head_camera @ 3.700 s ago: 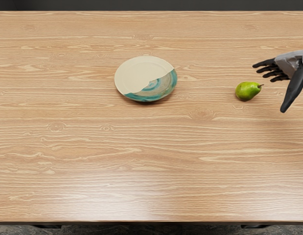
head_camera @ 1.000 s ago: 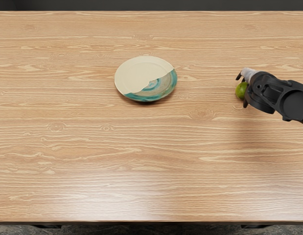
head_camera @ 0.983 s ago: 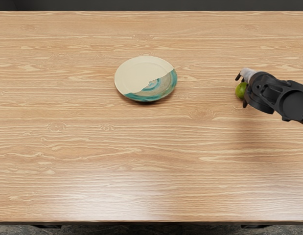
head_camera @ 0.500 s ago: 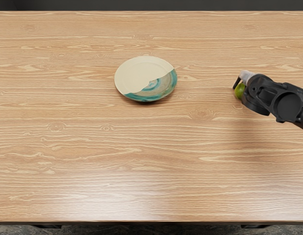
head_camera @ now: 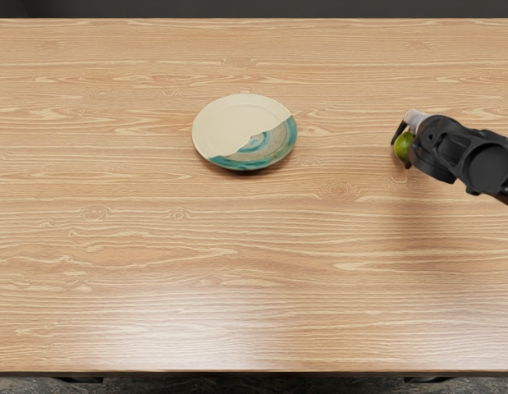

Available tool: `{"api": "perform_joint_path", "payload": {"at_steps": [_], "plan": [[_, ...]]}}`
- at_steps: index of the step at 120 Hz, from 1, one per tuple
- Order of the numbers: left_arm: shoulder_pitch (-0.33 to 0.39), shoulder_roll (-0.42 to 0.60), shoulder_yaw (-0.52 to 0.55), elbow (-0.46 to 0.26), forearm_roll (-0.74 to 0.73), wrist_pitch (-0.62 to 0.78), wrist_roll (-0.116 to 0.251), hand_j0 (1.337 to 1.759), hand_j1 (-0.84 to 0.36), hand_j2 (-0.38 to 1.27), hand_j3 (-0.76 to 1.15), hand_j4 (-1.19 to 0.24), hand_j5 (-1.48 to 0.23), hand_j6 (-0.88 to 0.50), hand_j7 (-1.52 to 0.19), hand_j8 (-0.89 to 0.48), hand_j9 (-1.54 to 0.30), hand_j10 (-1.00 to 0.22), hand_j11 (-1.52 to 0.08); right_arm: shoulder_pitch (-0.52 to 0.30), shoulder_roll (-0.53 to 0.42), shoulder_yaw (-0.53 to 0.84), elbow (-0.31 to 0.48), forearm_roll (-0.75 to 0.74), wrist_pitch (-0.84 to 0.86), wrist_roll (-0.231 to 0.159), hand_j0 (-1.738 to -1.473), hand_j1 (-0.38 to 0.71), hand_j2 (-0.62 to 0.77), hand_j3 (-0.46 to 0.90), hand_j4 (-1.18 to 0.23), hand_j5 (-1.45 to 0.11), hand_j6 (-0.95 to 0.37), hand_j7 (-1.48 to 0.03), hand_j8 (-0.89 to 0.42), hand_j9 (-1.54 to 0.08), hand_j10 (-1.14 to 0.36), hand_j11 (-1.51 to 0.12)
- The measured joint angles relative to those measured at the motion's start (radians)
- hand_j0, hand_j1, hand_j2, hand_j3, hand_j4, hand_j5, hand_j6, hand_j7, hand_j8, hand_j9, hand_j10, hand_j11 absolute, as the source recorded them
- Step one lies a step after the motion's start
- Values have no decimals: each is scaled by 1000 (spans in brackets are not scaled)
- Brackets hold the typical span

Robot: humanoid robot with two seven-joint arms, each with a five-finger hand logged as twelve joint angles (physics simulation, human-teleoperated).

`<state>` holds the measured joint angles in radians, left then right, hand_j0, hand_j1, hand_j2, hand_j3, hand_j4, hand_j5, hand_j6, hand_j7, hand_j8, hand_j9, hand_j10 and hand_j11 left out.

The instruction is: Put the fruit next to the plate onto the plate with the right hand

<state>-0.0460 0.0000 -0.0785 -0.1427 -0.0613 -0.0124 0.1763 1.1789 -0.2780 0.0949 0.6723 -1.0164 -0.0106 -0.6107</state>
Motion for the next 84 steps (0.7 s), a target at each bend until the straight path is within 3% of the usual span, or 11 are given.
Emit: {"api": "perform_joint_path", "payload": {"at_steps": [8, 30, 35, 36, 49, 84], "plan": [[0, 0, 0, 0, 0, 0, 0, 1658, 331, 3, 0, -15, -20, -15, -19, -15, -19, -15, -19, 19, 1, -2, 3, 7, 2, 0, -1648, 259, 118, 0, -573, -858, -324, -841, -284, -870, -505, -871], [0, 0, 0, 0, 0, 0, 0, 1658, 331, 3, 0, -15, -20, -15, -19, -15, -19, -15, -19, 90, 20, -7, 30, 15, 15, -1, -1649, 316, 137, 0, -503, -896, -265, -855, -231, -894, -449, -895], [0, 0, 0, 0, 0, 0, 0, 1658, 331, 3, 0, -15, -20, -15, -19, -15, -19, -15, -19, 107, 34, -7, 38, 15, 15, -1, -1649, 339, 243, 0, -505, -897, -276, -858, -236, -896, -466, -898], [0, 0, 0, 0, 0, 0, 0, 1658, 331, 3, 0, -15, -20, -15, -20, -15, -20, -15, -20, 110, 37, -8, 40, 15, 16, -1, -1648, 334, 194, 0, -501, -899, -275, -858, -233, -897, -468, -899], [1, 0, 0, 0, 0, 0, 0, 1658, 331, 3, 0, -15, -20, -15, -20, -15, -19, -15, -19, 146, 80, -9, 50, 15, 16, 0, -1647, 312, 162, 0, -515, -907, -286, -864, -244, -899, -482, -908], [0, 0, 0, 0, 0, 0, 0, 1658, 331, 3, 0, -15, -20, -15, -19, -15, -19, -15, -19, 213, 239, -4, 55, 17, 14, 0, -1647, 297, 173, 0, -539, -908, -294, -872, -255, -900, -492, -914]]}}
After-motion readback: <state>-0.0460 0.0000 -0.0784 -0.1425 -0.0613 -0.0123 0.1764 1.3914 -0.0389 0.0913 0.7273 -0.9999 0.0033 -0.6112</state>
